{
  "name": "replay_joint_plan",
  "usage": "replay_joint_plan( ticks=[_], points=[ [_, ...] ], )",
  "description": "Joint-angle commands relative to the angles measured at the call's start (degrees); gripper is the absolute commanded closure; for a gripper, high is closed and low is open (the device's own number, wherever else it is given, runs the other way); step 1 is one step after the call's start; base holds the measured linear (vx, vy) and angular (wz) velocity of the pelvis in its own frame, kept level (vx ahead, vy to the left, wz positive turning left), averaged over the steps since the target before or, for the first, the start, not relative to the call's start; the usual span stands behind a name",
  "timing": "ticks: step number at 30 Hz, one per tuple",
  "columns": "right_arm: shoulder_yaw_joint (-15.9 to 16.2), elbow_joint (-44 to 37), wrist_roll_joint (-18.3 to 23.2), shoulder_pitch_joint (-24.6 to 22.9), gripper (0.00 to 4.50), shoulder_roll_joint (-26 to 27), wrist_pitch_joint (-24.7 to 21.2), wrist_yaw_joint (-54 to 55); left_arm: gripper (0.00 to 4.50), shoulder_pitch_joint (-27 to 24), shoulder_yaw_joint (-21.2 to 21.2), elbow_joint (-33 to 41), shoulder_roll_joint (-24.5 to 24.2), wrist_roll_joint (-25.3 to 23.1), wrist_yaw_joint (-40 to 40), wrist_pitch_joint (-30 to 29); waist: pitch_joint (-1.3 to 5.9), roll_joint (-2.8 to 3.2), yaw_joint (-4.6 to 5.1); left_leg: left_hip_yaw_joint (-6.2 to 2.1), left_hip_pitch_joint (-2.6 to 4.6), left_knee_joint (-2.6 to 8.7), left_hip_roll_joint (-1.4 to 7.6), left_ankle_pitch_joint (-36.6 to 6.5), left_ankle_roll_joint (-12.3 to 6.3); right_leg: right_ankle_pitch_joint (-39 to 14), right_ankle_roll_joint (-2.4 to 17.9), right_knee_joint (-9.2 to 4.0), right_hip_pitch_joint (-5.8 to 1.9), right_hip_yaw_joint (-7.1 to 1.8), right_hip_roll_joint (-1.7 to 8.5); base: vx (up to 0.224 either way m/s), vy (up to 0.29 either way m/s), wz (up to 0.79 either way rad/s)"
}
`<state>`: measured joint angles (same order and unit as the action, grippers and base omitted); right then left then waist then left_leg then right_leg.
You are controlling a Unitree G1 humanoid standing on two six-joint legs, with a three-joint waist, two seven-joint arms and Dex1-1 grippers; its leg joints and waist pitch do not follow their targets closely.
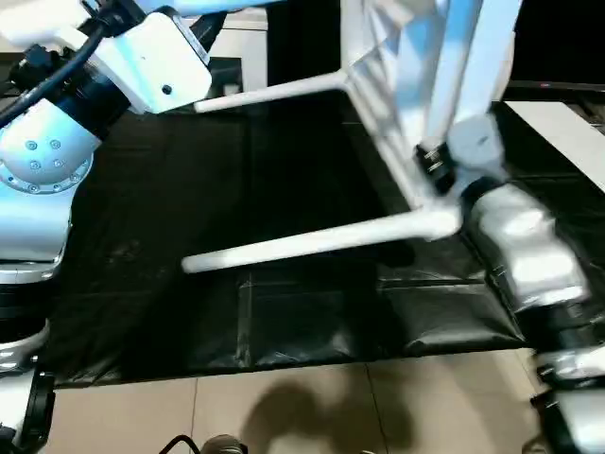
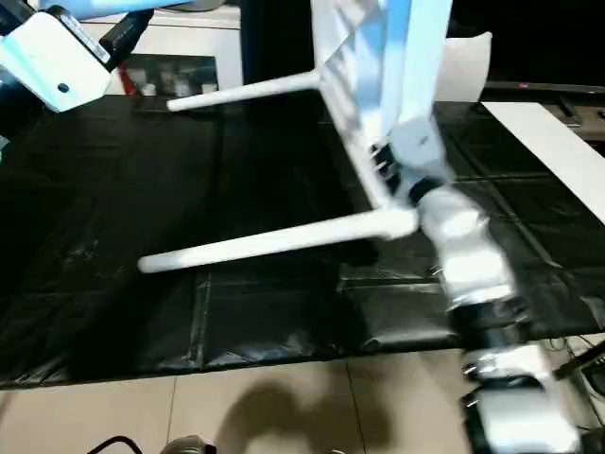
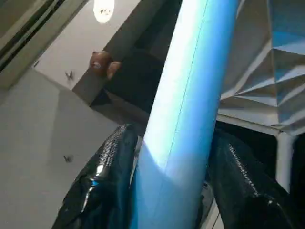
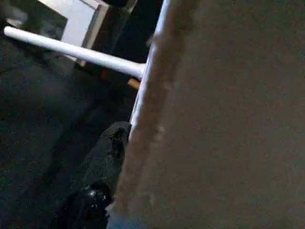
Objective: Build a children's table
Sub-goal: Flip table
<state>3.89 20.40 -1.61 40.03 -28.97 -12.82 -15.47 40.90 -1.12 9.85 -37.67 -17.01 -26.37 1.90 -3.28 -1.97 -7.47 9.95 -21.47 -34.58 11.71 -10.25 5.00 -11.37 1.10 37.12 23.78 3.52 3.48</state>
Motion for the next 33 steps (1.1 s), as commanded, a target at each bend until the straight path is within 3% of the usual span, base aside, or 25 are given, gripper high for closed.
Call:
replay_joint_plan(
  ticks=[1,7,8,9,10,11,13,15,19,20,21,24,25,26,28,29,33],
  points=[
    [3.10,-3.49,-9.89,3.01,2.44,-5.86,2.36,-3.06,2.38,-1.25,0.59,-1.48,1.41,2.81,-1.73,-4.09,3.87,-0.85,0.32,0.20,0.52,3.11,0.75,-6.85,1.65,-9.44,6.78,-4.03,-3.32,-2.94,3.58,0.000,0.000,0.00],
    [4.87,-2.46,-5.59,9.50,2.44,-12.77,-3.55,-17.43,2.61,-1.89,-0.81,-0.68,2.89,6.92,-4.16,-13.87,3.55,-0.95,-0.04,0.20,0.52,2.99,0.78,-7.85,0.83,-12.22,6.98,-4.48,-3.16,-2.84,3.56,0.000,0.000,0.00],
    [5.07,-2.42,-5.58,9.71,2.43,-13.03,-3.67,-17.95,2.69,-1.89,-0.87,-0.67,2.94,7.04,-4.21,-14.10,3.56,-0.96,-0.15,0.22,0.83,2.98,0.81,-8.88,0.83,-14.13,6.94,-4.70,-3.02,-2.82,3.56,0.000,0.000,0.00],
    [6.56,-0.31,-6.28,13.18,2.43,-15.06,-3.24,-21.67,2.69,-1.66,-1.07,-0.60,3.43,8.53,-5.58,-16.87,3.48,-0.92,-0.14,0.18,0.84,3.03,0.87,-9.42,0.96,-15.04,6.99,-4.70,-2.97,-2.78,3.62,0.000,0.000,0.00],
    [6.56,-0.31,-6.28,13.18,2.43,-15.06,-3.24,-21.67,2.71,-1.66,-1.07,-0.60,3.43,8.53,-5.58,-16.87,3.57,-0.65,-0.04,0.13,0.95,2.97,0.89,-10.04,1.20,-15.68,7.27,-4.80,-2.90,-2.74,3.60,0.000,0.000,0.00],
    [7.10,2.53,-5.68,16.56,2.43,-15.51,-1.64,-25.29,2.75,-1.45,-1.29,-0.57,4.22,10.25,-6.43,-19.47,3.57,-0.39,0.08,0.10,0.99,2.92,0.88,-10.90,1.34,-15.76,7.87,-4.70,-2.84,-2.73,3.61,0.000,0.000,0.00],
    [7.23,3.80,-5.05,17.93,1.87,-15.47,-0.77,-27.25,2.81,-1.43,-1.41,-0.52,4.63,11.14,-6.72,-20.73,3.41,-0.57,0.06,0.12,0.91,2.89,0.81,-11.61,1.23,-16.32,7.91,-4.96,-2.79,-2.67,3.42,0.000,0.000,0.00],
    [7.07,8.19,-2.75,22.77,1.70,-14.39,2.13,-31.86,2.83,-1.62,-2.34,0.53,6.48,13.10,-5.72,-25.14,3.38,-0.60,0.31,0.05,1.14,2.72,0.88,-14.29,1.14,-19.51,8.03,-5.13,-2.60,-2.50,3.64,0.000,0.000,0.00],
    [6.38,12.98,-2.56,26.53,1.29,-13.03,7.09,-32.22,2.87,-1.92,-3.19,0.60,7.14,12.80,-3.95,-27.55,3.19,-0.61,0.62,-0.26,0.87,2.84,0.80,-15.36,0.90,-22.65,6.87,-5.63,-2.53,-2.10,3.60,0.000,0.000,0.00],
    [6.34,15.39,-2.48,27.86,1.20,-12.51,11.35,-33.21,2.88,-1.98,-3.89,0.14,7.43,13.01,-3.16,-28.79,3.20,-0.75,0.70,-0.21,1.13,2.59,0.80,-17.07,0.82,-24.12,6.70,-5.81,-2.14,-2.00,3.68,0.000,0.000,0.00],
    [6.82,16.79,-3.17,28.57,1.11,-12.39,13.70,-33.20,2.88,-2.01,-4.41,-0.07,7.53,13.10,-2.76,-29.46,3.16,-0.70,0.99,-0.35,0.88,2.70,0.72,-17.09,0.68,-24.40,6.61,-5.78,-2.30,-1.91,3.62,0.000,0.000,0.00],
    [6.98,18.11,-3.34,29.14,0.80,-12.08,16.41,-34.19,2.88,-2.05,-4.91,0.00,7.66,13.47,-2.61,-30.67,3.19,-0.53,1.11,-0.43,0.91,2.74,0.79,-16.77,0.52,-23.70,6.58,-5.74,-2.24,-1.96,3.54,0.000,0.000,0.00],
    [6.82,19.55,-3.30,29.49,0.74,-11.42,19.75,-35.30,2.88,-1.89,-5.76,0.13,8.71,14.33,-2.03,-32.47,3.30,-0.68,1.24,-0.41,0.82,2.68,0.84,-16.55,0.28,-22.46,7.10,-5.55,-2.34,-1.98,3.57,0.000,0.000,0.00],
    [6.82,19.55,-3.30,29.49,0.63,-11.42,19.75,-35.30,2.88,-1.89,-5.76,0.13,8.71,14.33,-2.03,-32.47,3.18,-0.73,1.40,-0.42,0.62,2.73,0.80,-16.77,0.13,-22.33,7.35,-5.52,-2.40,-1.92,3.47,0.000,0.000,0.00],
    [5.52,21.53,-2.60,30.17,0.52,-10.25,24.48,-35.58,2.88,-1.86,-6.09,0.51,9.24,14.30,-1.82,-34.26,3.16,-0.71,1.65,-0.53,0.54,2.76,0.77,-17.42,0.11,-23.16,7.12,-5.52,-2.42,-1.84,3.52,0.000,0.000,0.00],
    [5.13,21.82,-2.39,30.28,0.28,-10.00,25.77,-35.30,2.88,-1.93,-6.14,0.59,9.25,14.19,-1.74,-34.39,3.13,-0.74,1.75,-0.49,0.65,2.70,0.73,-17.85,0.00,-23.99,6.76,-5.68,-2.26,-1.86,3.55,0.000,0.000,0.00],
    [2.52,23.11,0.22,30.92,0.05,-8.32,29.47,-34.77,2.87,-2.31,-6.11,0.68,8.76,14.02,-1.71,-33.93,3.29,-0.68,1.92,-0.52,0.73,2.71,0.75,-17.70,-0.45,-23.44,6.96,-5.74,-2.25,-1.85,3.56,0.000,0.000,0.00]
  ],
)
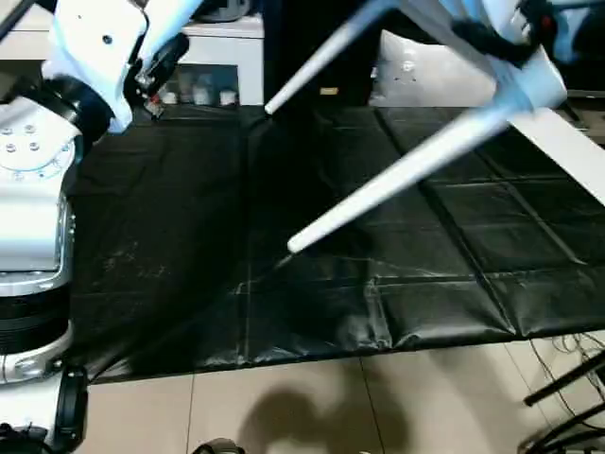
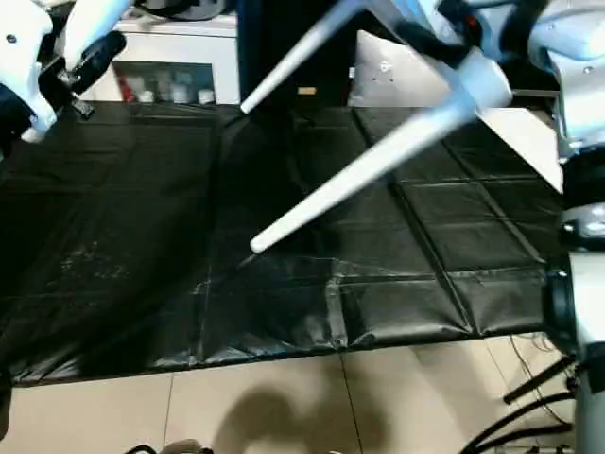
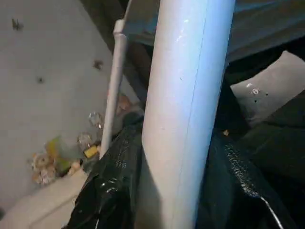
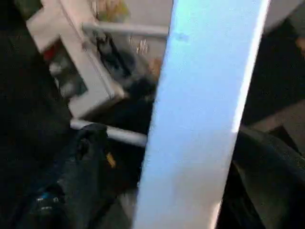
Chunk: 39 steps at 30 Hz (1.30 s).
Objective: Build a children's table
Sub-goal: Flip table
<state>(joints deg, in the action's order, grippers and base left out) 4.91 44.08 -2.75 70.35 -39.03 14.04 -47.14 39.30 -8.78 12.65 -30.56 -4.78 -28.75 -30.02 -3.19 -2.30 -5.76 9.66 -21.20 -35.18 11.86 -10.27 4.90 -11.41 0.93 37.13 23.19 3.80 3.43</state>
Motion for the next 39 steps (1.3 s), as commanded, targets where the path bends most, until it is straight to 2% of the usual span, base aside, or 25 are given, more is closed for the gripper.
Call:
replay_joint_plan(
  ticks=[1,2,5,7,8,9,10,11,12,13,14,15,16,17,18,19,20,23,24,28,30,31,33,35,39],
  points=[
    [-1.39,-0.18,5.09,1.46,0.02,3.03,4.32,-3.45,2.87,-1.24,1.47,-2.00,1.28,1.68,0.54,-2.16,3.32,-0.34,0.27,-0.25,0.31,3.35,0.62,-17.05,-0.43,-22.08,7.45,-5.53,-1.85,-2.14,3.53,0.000,0.000,0.00],
    [-1.39,-0.18,5.09,1.46,0.00,3.03,4.32,-3.45,2.87,-1.24,1.47,-2.00,1.28,1.68,0.54,-2.16,3.31,-0.28,0.34,-0.24,0.34,3.37,0.71,-17.25,-0.62,-21.14,7.89,-5.46,-1.75,-2.17,3.50,0.000,0.000,0.00],
    [-8.34,-2.07,12.26,1.92,0.00,4.12,2.74,-2.75,2.88,-2.58,1.35,-1.92,0.51,1.58,-0.15,-0.28,3.42,-0.48,0.18,-0.20,0.28,3.49,0.87,-15.92,-1.11,-18.48,8.78,-5.21,-1.91,-2.25,3.44,0.000,0.000,0.00],
    [-9.76,-2.41,13.46,1.79,0.00,4.19,2.45,-2.33,2.88,-2.93,1.41,-1.89,0.19,1.49,-0.40,0.34,3.53,-0.38,-0.09,-0.23,0.29,3.52,0.97,-14.68,-1.13,-16.49,9.35,-4.90,-2.03,-2.30,3.51,0.000,0.000,0.00],
    [-12.80,-4.40,17.35,0.40,0.00,4.76,-0.38,-2.19,2.88,-3.65,1.08,-1.88,-0.07,1.48,-0.41,0.59,3.51,-0.23,-0.17,-0.11,0.26,3.56,0.93,-14.22,-1.10,-14.99,9.70,-4.86,-2.11,-2.45,3.43,0.000,0.000,0.00],
    [-16.10,-8.93,23.08,-3.47,0.00,5.31,-5.76,-3.62,2.89,-4.38,0.76,-1.62,-0.39,1.15,-0.13,0.12,3.52,-0.34,-0.20,-0.15,0.21,3.64,0.91,-13.62,-1.24,-13.76,9.60,-4.72,-2.39,-2.49,3.28,0.000,0.000,0.00],
    [-17.29,-11.20,25.62,-5.51,0.00,5.52,-8.32,-4.57,2.89,-4.67,0.60,-1.54,-0.51,1.06,-0.03,0.00,3.49,-0.14,-0.69,-0.10,0.53,3.74,1.16,-12.94,-1.54,-11.81,9.26,-4.78,-2.25,-2.67,3.37,0.000,0.000,0.00],
    [-18.17,-14.65,29.04,-9.12,0.00,5.52,-11.84,-6.85,2.90,-4.99,0.41,-1.43,-0.64,1.02,0.07,-0.09,3.56,0.08,-0.48,-0.22,0.42,3.90,1.01,-12.45,-1.38,-10.61,9.47,-4.74,-2.64,-2.51,3.15,0.000,0.000,0.00],
    [-18.17,-17.11,31.10,-11.98,0.00,5.39,-13.58,-8.71,2.90,-5.14,0.36,-1.37,-0.75,0.98,0.19,-0.13,3.67,0.29,-0.85,-0.27,0.67,3.89,1.25,-12.66,-1.23,-10.24,9.73,-4.66,-2.44,-2.52,3.47,0.000,0.000,0.00],
    [-18.17,-17.11,31.10,-11.98,0.00,5.39,-13.58,-8.71,2.91,-5.14,0.36,-1.37,-0.75,0.98,0.19,-0.13,3.69,0.04,-0.62,-0.22,0.48,3.89,1.09,-12.26,-1.31,-9.35,9.82,-4.70,-2.69,-2.53,3.33,0.000,0.000,0.00],
    [-17.48,-25.02,35.93,-21.76,0.00,5.19,-18.62,-11.47,2.91,-5.70,0.11,-1.26,-0.98,1.02,0.34,0.30,3.53,-0.11,-0.77,-0.16,0.42,4.02,0.90,-11.89,-1.40,-9.60,9.56,-5.12,-2.92,-2.49,3.35,0.000,0.000,0.00],
    [-17.10,-27.88,37.13,-25.72,0.00,5.15,-20.38,-11.74,2.91,-6.04,-0.08,-1.19,-1.08,1.08,0.36,0.57,3.57,0.18,-1.24,-0.23,0.95,4.08,1.32,-12.30,-1.36,-9.76,9.43,-5.07,-2.61,-2.58,3.74,0.000,0.000,0.00],
    [-17.10,-27.88,37.13,-25.72,0.00,5.15,-20.38,-11.74,2.91,-6.04,-0.08,-1.19,-1.08,1.08,0.36,0.57,3.53,-0.01,-0.82,-0.47,0.57,4.37,1.25,-12.97,-1.10,-11.23,9.28,-5.09,-2.95,-2.41,3.71,0.000,0.000,0.00],
    [-16.52,-30.39,37.89,-29.66,0.00,5.16,-21.79,-11.81,2.91,-6.40,-0.26,-1.10,-1.18,1.15,0.31,0.89,3.85,-0.39,-0.84,-0.39,0.73,4.24,1.04,-13.03,-0.75,-12.87,9.00,-5.37,-3.02,-2.29,3.72,0.000,0.000,0.00],
    [-15.91,-32.19,38.12,-32.81,0.00,5.17,-22.68,-11.66,2.91,-6.68,-0.31,-1.07,-1.34,1.25,0.30,1.18,3.79,-0.58,-0.83,-0.32,0.66,4.13,1.04,-12.89,-0.81,-13.42,8.99,-5.36,-2.87,-2.36,3.82,0.000,0.000,0.00],
    [-15.91,-32.19,38.12,-32.81,0.00,5.17,-22.68,-11.66,2.91,-6.68,-0.31,-1.07,-1.34,1.25,0.30,1.18,3.72,-0.58,-0.88,-0.31,0.46,4.15,0.97,-12.10,-0.90,-13.67,8.72,-5.44,-2.97,-2.44,3.84,0.000,0.000,0.00],
    [-15.91,-34.74,37.89,-38.20,0.00,6.68,-24.11,-9.78,2.91,-7.26,-0.26,-0.94,-1.80,1.59,-0.14,2.05,3.39,-0.44,-0.87,-0.28,0.47,4.21,0.87,-13.38,-0.70,-18.41,7.43,-5.99,-2.64,-2.41,3.92,0.000,0.000,0.00],
    [-16.67,-36.04,37.03,-42.89,0.00,8.31,-26.19,-6.87,2.92,-8.12,-0.64,-0.35,-1.77,2.31,-0.38,2.15,2.92,-0.38,-0.70,-0.43,0.96,4.58,0.86,-16.64,-0.21,-24.53,5.69,-6.72,-2.07,-2.22,3.88,0.000,0.000,0.00],
    [-17.64,-34.08,35.50,-43.33,0.00,9.17,-25.97,-4.31,2.93,-8.54,-0.73,0.04,-1.82,2.37,-0.47,2.09,3.09,-0.62,-0.53,-0.56,0.93,4.54,0.83,-16.61,0.15,-26.05,5.04,-6.81,-2.02,-2.19,4.04,0.000,0.000,0.00],
    [-19.02,-30.60,32.43,-44.14,0.00,10.27,-23.52,0.80,2.93,-9.22,-0.49,0.47,-2.32,2.63,-1.14,2.57,3.05,-0.56,-0.35,-0.59,1.02,4.59,0.91,-16.84,0.50,-25.55,5.13,-6.78,-1.79,-2.16,3.98,0.000,0.000,0.00],
    [-18.96,-29.74,31.98,-44.66,0.00,10.42,-23.46,1.97,2.93,-9.53,-0.38,0.66,-2.60,2.55,-1.26,2.84,3.08,-0.46,-0.37,-0.53,1.12,4.57,0.93,-16.73,0.37,-24.47,5.35,-6.72,-1.71,-2.26,3.94,0.000,0.000,0.00],
    [-18.51,-29.23,32.04,-44.82,0.00,10.47,-24.04,2.66,2.93,-9.87,-0.44,0.88,-2.76,2.45,-1.15,2.88,3.07,-0.70,-0.33,-0.46,1.05,4.58,0.92,-16.64,0.24,-24.07,5.50,-6.72,-1.73,-2.27,3.90,0.000,0.000,0.00],
    [-18.11,-27.81,31.24,-43.92,0.00,10.80,-24.35,4.20,2.93,-10.25,-0.51,1.02,-2.99,2.48,-0.98,2.99,3.21,-0.56,-0.42,-0.49,0.84,4.63,1.01,-15.01,0.14,-20.95,6.20,-6.29,-1.94,-2.37,3.93,0.000,0.000,0.00],
    [-17.24,-23.20,28.61,-40.48,0.00,11.73,-23.34,7.44,2.93,-10.81,-0.61,1.05,-3.39,2.85,-0.96,3.28,3.37,-0.36,-0.32,-0.43,0.86,4.59,0.98,-14.36,0.58,-18.83,7.42,-5.98,-2.00,-2.34,3.84,0.000,0.000,0.00],
    [-16.96,-18.03,27.33,-36.88,0.00,12.94,-21.42,7.77,2.93,-10.94,-0.52,0.83,-3.62,3.26,-1.10,3.45,3.38,-0.32,-0.27,-0.28,0.88,4.55,1.02,-14.51,0.66,-16.96,8.41,-5.75,-2.04,-2.45,3.88,0.000,0.000,0.00]
  ],
)
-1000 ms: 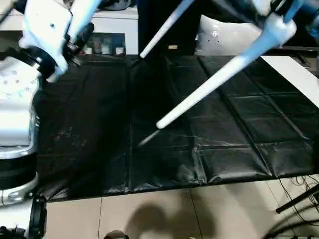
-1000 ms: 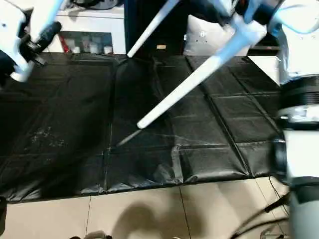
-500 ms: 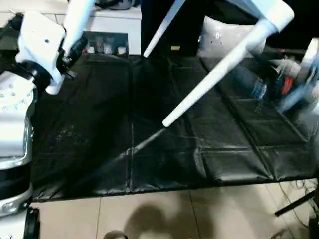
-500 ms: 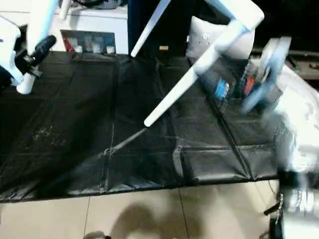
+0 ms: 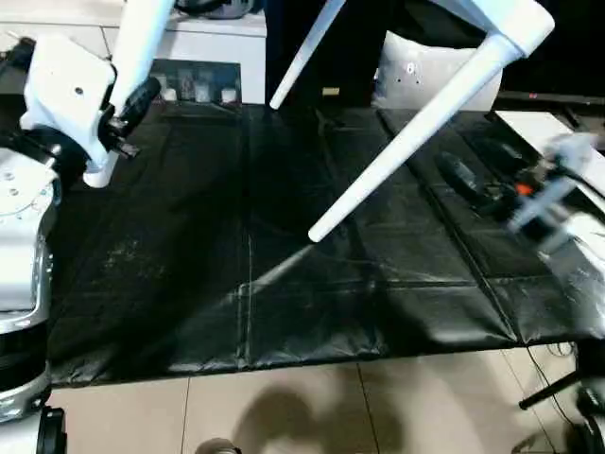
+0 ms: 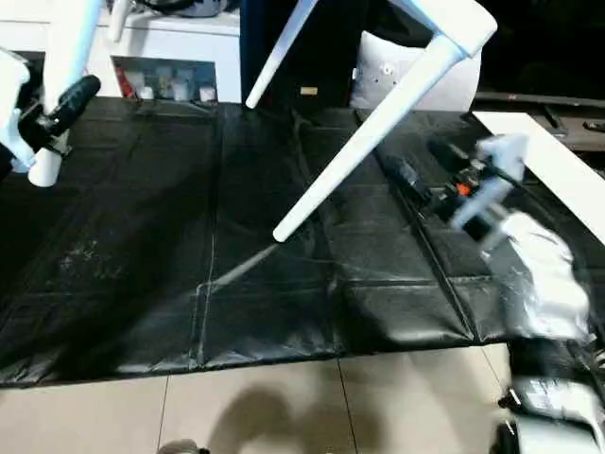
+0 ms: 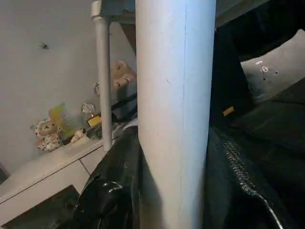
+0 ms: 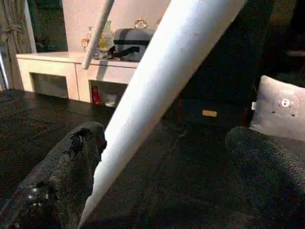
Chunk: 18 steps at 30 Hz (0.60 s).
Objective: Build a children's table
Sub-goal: Flip table
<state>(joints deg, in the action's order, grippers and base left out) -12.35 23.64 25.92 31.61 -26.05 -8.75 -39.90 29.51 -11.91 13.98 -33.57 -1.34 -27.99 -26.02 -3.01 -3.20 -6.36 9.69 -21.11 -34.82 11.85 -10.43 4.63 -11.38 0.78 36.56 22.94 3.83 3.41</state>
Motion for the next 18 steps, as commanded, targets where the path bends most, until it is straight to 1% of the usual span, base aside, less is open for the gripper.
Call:
replay_joint_plan(
  ticks=[1,2,3,4,5,6,8,9,10,11,14,15,16,17,18],
  points=[
    [0.78,6.91,-2.83,4.60,0.00,0.56,3.19,1.34,2.93,-1.18,2.80,-0.62,-0.80,-0.11,-2.02,-0.46,3.20,0.58,0.33,-0.31,0.79,4.19,1.03,-14.35,0.93,-16.99,8.55,-5.17,-1.80,-2.48,3.90,0.000,0.000,0.00],
    [1.05,12.05,-3.51,8.02,0.00,1.49,4.89,1.24,2.93,-1.22,2.98,-0.78,-0.92,0.05,-2.34,-0.29,3.32,0.47,0.61,-0.38,0.68,4.13,0.97,-14.74,1.33,-17.42,9.63,-5.00,-1.77,-2.27,4.07,0.000,0.000,0.00],
    [1.14,13.83,-3.68,9.22,0.00,1.83,5.46,1.18,2.93,-1.24,3.06,-0.82,-0.98,0.13,-2.44,-0.22,3.19,0.40,0.63,-0.28,0.61,4.07,0.80,-14.97,1.39,-17.98,9.63,-5.21,-1.98,-2.34,4.00,0.000,0.000,0.00],
    [1.21,18.06,-3.81,12.18,0.00,2.75,7.06,0.62,2.93,-1.33,3.18,-0.97,-1.09,0.27,-2.61,0.06,3.26,0.48,0.49,-0.29,0.72,4.03,0.99,-14.99,1.39,-17.88,9.60,-5.16,-1.87,-2.42,4.13,0.000,0.000,0.00],
    [0.89,20.38,-3.23,13.96,0.00,3.46,7.67,-0.63,2.93,-1.43,3.27,-1.07,-1.17,0.48,-2.88,0.31,3.18,0.66,0.67,-0.29,0.88,4.04,1.01,-16.38,1.28,-18.80,9.78,-5.24,-1.71,-2.40,4.08,0.000,0.000,0.00],
    [0.65,22.00,-3.06,15.14,0.00,3.92,8.38,-1.25,2.93,-1.52,3.29,-1.18,-1.20,0.57,-2.97,0.49,3.23,0.65,0.76,-0.27,0.84,4.00,1.06,-16.03,1.22,-18.02,9.88,-5.10,-1.70,-2.51,4.07,0.000,0.000,0.00],
    [-0.33,25.72,-2.44,17.69,0.00,5.00,9.94,-2.57,2.93,-1.76,3.35,-1.38,-1.31,0.82,-3.12,0.93,3.41,0.86,0.60,-0.31,0.67,4.09,1.20,-14.59,1.17,-14.67,10.93,-4.69,-1.96,-2.52,4.07,0.000,0.000,0.00],
    [-0.47,25.93,-2.29,17.85,0.00,5.10,9.98,-2.68,2.93,-1.78,3.38,-1.40,-1.33,0.87,-3.21,0.95,3.46,0.88,0.55,-0.26,0.68,4.06,1.22,-14.30,1.13,-13.94,11.14,-4.64,-1.97,-2.53,4.06,0.000,0.000,0.00],
    [-1.63,27.92,-1.15,19.25,0.00,5.92,10.45,-3.71,2.93,-1.98,3.66,-1.53,-1.51,1.41,-3.98,1.11,3.49,0.92,0.47,-0.24,0.63,4.08,1.25,-13.44,1.06,-12.28,11.43,-4.43,-2.09,-2.57,3.98,0.000,0.000,0.00],
    [-1.83,28.22,-0.50,19.66,0.00,6.23,10.06,-5.28,2.93,-2.28,3.79,-1.53,-1.52,1.57,-4.22,1.24,3.57,0.72,0.30,-0.20,0.66,4.10,1.29,-12.92,0.89,-11.21,11.74,-4.34,-2.16,-2.56,3.95,0.000,0.000,0.00],
    [-1.77,28.12,1.38,20.72,0.00,7.00,8.76,-12.16,2.93,-3.71,3.56,-1.48,-0.73,2.49,-3.97,1.33,3.67,0.89,0.09,-0.15,0.54,4.02,1.32,-11.89,0.37,-8.81,12.44,-4.03,-2.36,-2.58,3.97,0.000,0.000,0.00],
    [-1.05,26.47,2.29,20.62,0.00,6.92,7.53,-16.32,2.93,-5.46,3.30,-1.82,-0.13,2.66,-3.38,1.95,3.71,0.81,0.08,-0.14,0.43,4.02,1.35,-11.03,0.11,-7.59,12.60,-3.90,-2.53,-2.58,3.99,0.000,0.000,0.00],
    [-1.00,26.37,2.35,20.61,0.00,6.91,7.45,-16.57,2.93,-5.56,3.29,-1.84,-0.10,2.67,-3.35,1.99,3.67,0.83,0.10,-0.12,0.41,4.02,1.38,-10.90,-0.32,-7.26,12.75,-3.97,-2.56,-2.58,3.97,0.000,0.000,0.00],
    [-0.32,22.72,3.53,19.42,0.00,6.78,5.85,-18.63,2.93,-7.70,2.65,-2.41,0.75,3.00,-2.90,3.19,3.69,0.40,0.12,-0.04,0.40,3.99,1.33,-10.80,-0.54,-7.54,12.66,-4.05,-2.60,-2.56,3.90,0.000,0.000,0.00],
    [-0.17,21.49,3.94,19.00,0.00,6.72,5.35,-19.26,2.93,-8.67,2.44,-2.71,1.02,3.16,-2.78,3.81,3.55,0.49,-0.01,-0.08,0.38,4.10,1.30,-10.84,-0.65,-8.84,12.06,-4.20,-2.69,-2.56,3.99,0.000,0.000,0.00]
  ],
)
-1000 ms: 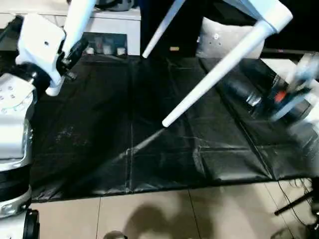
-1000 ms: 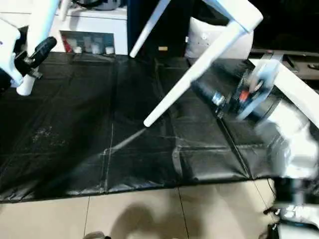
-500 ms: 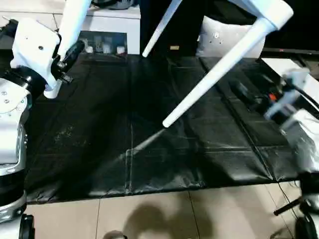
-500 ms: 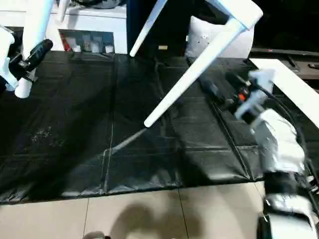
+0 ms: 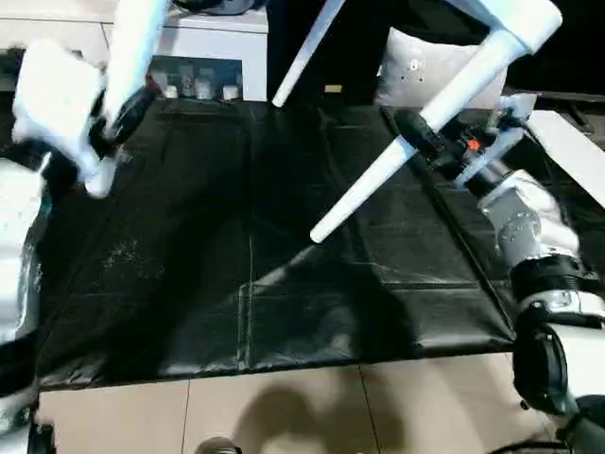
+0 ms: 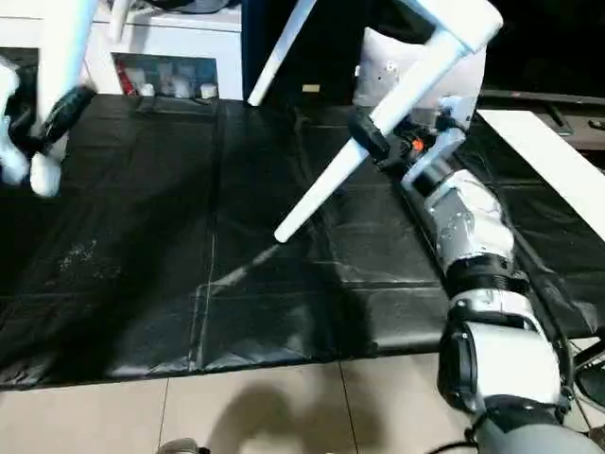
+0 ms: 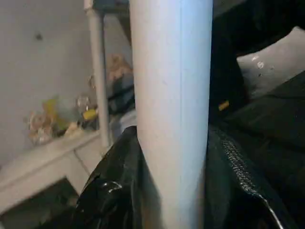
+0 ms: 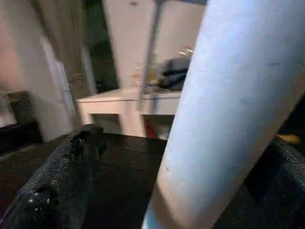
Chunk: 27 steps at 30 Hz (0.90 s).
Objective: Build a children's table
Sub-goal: Flip table
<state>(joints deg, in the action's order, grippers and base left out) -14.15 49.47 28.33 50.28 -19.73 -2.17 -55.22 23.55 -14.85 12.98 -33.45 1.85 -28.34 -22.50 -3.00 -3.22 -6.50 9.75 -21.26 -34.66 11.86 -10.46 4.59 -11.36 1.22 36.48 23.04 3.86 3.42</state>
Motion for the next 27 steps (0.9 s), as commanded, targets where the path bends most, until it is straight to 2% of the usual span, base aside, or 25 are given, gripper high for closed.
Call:
replay_joint_plan(
  ticks=[1,2,3,4,5,6,7,8,10,11,12,13,14,16,17,18,20,21,23,24,26,27],
  points=[
    [2.15,-7.04,2.09,-0.69,0.00,0.17,-2.08,-4.83,2.93,-4.19,5.18,-2.23,1.30,0.04,-2.21,1.46,3.50,0.59,0.07,-0.15,0.62,3.99,1.30,-11.05,-0.68,-10.13,10.99,-4.34,-2.69,-2.63,4.06,0.000,0.000,0.00],
    [2.42,-9.72,2.75,-1.74,0.00,0.02,-2.98,-5.47,2.93,-5.32,4.70,-2.58,2.02,0.58,-1.88,2.03,3.52,0.62,-0.04,-0.13,0.74,4.03,1.39,-11.43,-0.60,-10.74,10.69,-4.41,-2.62,-2.64,4.09,0.000,0.000,0.00],
    [2.71,-12.56,3.47,-2.90,0.00,-0.11,-4.14,-5.64,2.93,-6.24,4.33,-2.75,2.52,0.83,-1.53,2.42,3.59,1.02,-0.12,-0.18,0.90,4.09,1.44,-11.60,-0.47,-11.11,10.38,-4.45,-2.46,-2.66,4.05,0.000,0.000,0.00],
    [2.92,-14.01,3.75,-3.54,0.00,-0.19,-4.58,-5.65,2.93,-6.61,4.21,-2.76,2.69,0.86,-1.40,2.63,3.50,0.98,-0.23,-0.15,0.99,4.15,1.43,-11.64,-0.42,-11.17,10.06,-4.67,-2.37,-2.66,3.96,0.000,0.000,0.00],
    [3.49,-18.52,4.66,-5.57,0.00,-0.41,-6.13,-5.89,2.93,-7.81,3.75,-2.58,3.11,1.02,-0.99,3.18,3.57,1.55,-0.46,-0.31,1.10,4.29,1.47,-11.90,-0.14,-10.71,9.77,-4.53,-2.31,-2.65,3.87,0.000,0.000,0.00],
    [3.74,-20.84,5.20,-6.63,0.00,-0.50,-7.09,-6.03,2.93,-8.50,3.58,-2.22,3.11,1.02,-0.89,3.33,3.58,1.30,-0.55,-0.33,1.22,4.43,1.65,-12.76,0.01,-10.79,9.44,-4.68,-2.25,-2.63,3.88,0.000,0.000,0.00],
    [3.87,-24.55,5.90,-8.35,0.00,-0.44,-8.44,-5.87,2.93,-10.01,3.16,-0.60,2.97,1.23,-1.01,3.00,3.59,1.84,-0.68,-0.41,1.31,4.45,1.57,-13.06,0.26,-10.79,9.38,-4.65,-2.19,-2.64,3.83,0.000,0.000,0.00],
    [4.10,-27.60,6.46,-9.80,0.00,-0.43,-9.52,-5.62,2.93,-11.21,2.70,0.99,2.87,1.49,-1.10,2.35,3.63,1.62,-0.80,-0.43,1.26,4.52,1.64,-12.98,0.28,-10.25,9.22,-4.73,-2.36,-2.64,3.87,0.000,0.000,0.00],
    [4.28,-30.27,6.95,-11.20,0.00,-0.34,-10.60,-5.22,2.93,-12.36,2.18,2.27,2.92,1.84,-1.16,1.91,3.71,1.73,-1.23,-0.40,1.59,4.62,1.73,-13.66,0.58,-9.57,9.68,-4.73,-2.07,-2.57,3.78,0.000,0.000,0.00],
    [4.61,-33.94,7.50,-13.22,0.00,-0.08,-11.93,-4.25,2.93,-13.79,1.67,3.53,2.86,2.23,-1.20,1.86,3.53,1.60,-1.35,-0.47,1.35,4.72,1.69,-13.57,0.86,-9.29,9.69,-4.73,-2.23,-2.64,3.80,0.000,0.000,0.00],
    [4.87,-36.59,8.14,-14.71,0.00,0.13,-13.23,-3.38,2.93,-14.69,1.28,4.13,2.91,2.58,-1.19,1.73,3.56,1.01,-1.43,-0.37,1.37,4.76,1.70,-13.60,0.86,-9.26,9.47,-4.80,-2.22,-2.62,3.83,0.000,0.000,0.00],
    [5.25,-39.01,8.39,-16.12,0.00,0.33,-14.20,-2.18,2.93,-15.47,1.05,4.37,2.87,2.88,-1.19,1.77,3.53,1.23,-1.65,-0.48,1.40,4.84,1.73,-13.35,0.91,-9.19,9.25,-4.72,-2.28,-2.64,3.90,0.000,0.000,0.00],
    [6.14,-42.75,8.04,-18.53,0.00,0.95,-15.32,0.29,2.93,-16.82,0.80,4.24,2.69,3.05,-1.15,1.89,3.48,1.16,-1.66,-0.46,1.34,4.89,1.73,-12.81,0.93,-8.90,8.91,-4.76,-2.29,-2.69,3.87,0.000,0.000,0.00],
    [7.30,-45.28,5.80,-20.90,0.00,2.09,-14.92,3.55,2.93,-18.46,1.01,4.47,2.54,3.17,-1.27,0.50,3.40,1.06,-1.41,-0.50,1.35,5.20,1.68,-13.34,1.46,-9.45,8.02,-4.80,-2.19,-2.65,3.80,0.000,0.000,0.00],
    [7.87,-46.74,5.23,-22.24,0.00,2.68,-15.49,4.93,2.93,-19.19,0.89,4.73,2.69,3.49,-0.91,-0.71,3.32,1.04,-1.34,-0.48,1.48,5.29,1.63,-14.50,2.00,-11.56,7.45,-5.08,-2.14,-2.72,3.90,0.000,0.000,0.00],
    [8.45,-47.99,4.50,-23.46,0.00,3.18,-15.95,6.25,2.93,-19.82,0.63,4.92,2.89,4.14,-0.75,-1.60,3.13,1.39,-1.19,-0.58,1.47,5.44,1.60,-16.11,2.43,-13.80,7.08,-5.28,-2.02,-2.77,3.98,0.000,0.000,0.00],
    [9.05,-48.58,2.81,-24.57,0.00,3.71,-15.28,7.49,2.93,-20.55,0.31,4.94,2.96,4.82,-0.97,-1.94,3.01,1.15,-1.05,-0.54,1.61,5.51,1.52,-17.52,2.53,-16.00,6.33,-5.69,-1.91,-2.80,3.95,0.000,0.000,0.00],
    [9.20,-48.94,1.94,-25.32,0.00,3.97,-15.33,8.50,2.37,-21.13,0.01,4.81,3.01,5.34,-1.03,-1.92,3.01,1.14,-0.92,-0.73,1.65,5.63,1.54,-18.63,2.84,-17.45,5.96,-5.81,-1.90,-2.81,3.98,0.000,0.000,0.00],
    [9.59,-48.82,-1.48,-27.21,0.00,3.91,-13.91,11.27,2.37,-22.89,-0.80,3.90,2.91,5.63,-0.97,-1.15,2.91,1.01,-0.86,-0.72,1.61,5.68,1.51,-19.01,2.98,-18.40,5.48,-5.96,-1.89,-2.85,4.00,0.000,0.000,0.00],
    [9.48,-48.78,-2.12,-28.34,0.00,3.72,-13.74,12.04,2.15,-24.23,-1.23,3.72,2.67,5.90,-1.43,-0.75,2.79,1.25,-0.79,-0.85,1.58,5.77,1.48,-20.07,2.86,-19.56,4.69,-6.18,-1.82,-2.92,4.00,0.000,0.000,0.00],
    [9.26,-48.70,-2.84,-29.65,0.00,3.47,-13.03,12.86,1.94,-25.76,-2.06,3.96,2.76,6.74,-1.98,-0.55,2.67,1.26,-0.73,-0.82,1.71,5.88,1.50,-20.80,2.80,-20.70,4.28,-6.44,-1.69,-2.98,4.03,0.000,0.000,0.00],
    [7.47,-49.74,-2.17,-33.16,0.00,3.40,-12.36,13.60,1.94,-29.63,-5.20,5.76,4.09,9.34,-2.78,0.04,2.92,1.32,-0.87,-0.95,1.76,5.83,1.64,-21.07,2.74,-19.56,4.72,-6.32,-1.80,-3.06,4.20,0.000,0.000,0.00]
  ],
)
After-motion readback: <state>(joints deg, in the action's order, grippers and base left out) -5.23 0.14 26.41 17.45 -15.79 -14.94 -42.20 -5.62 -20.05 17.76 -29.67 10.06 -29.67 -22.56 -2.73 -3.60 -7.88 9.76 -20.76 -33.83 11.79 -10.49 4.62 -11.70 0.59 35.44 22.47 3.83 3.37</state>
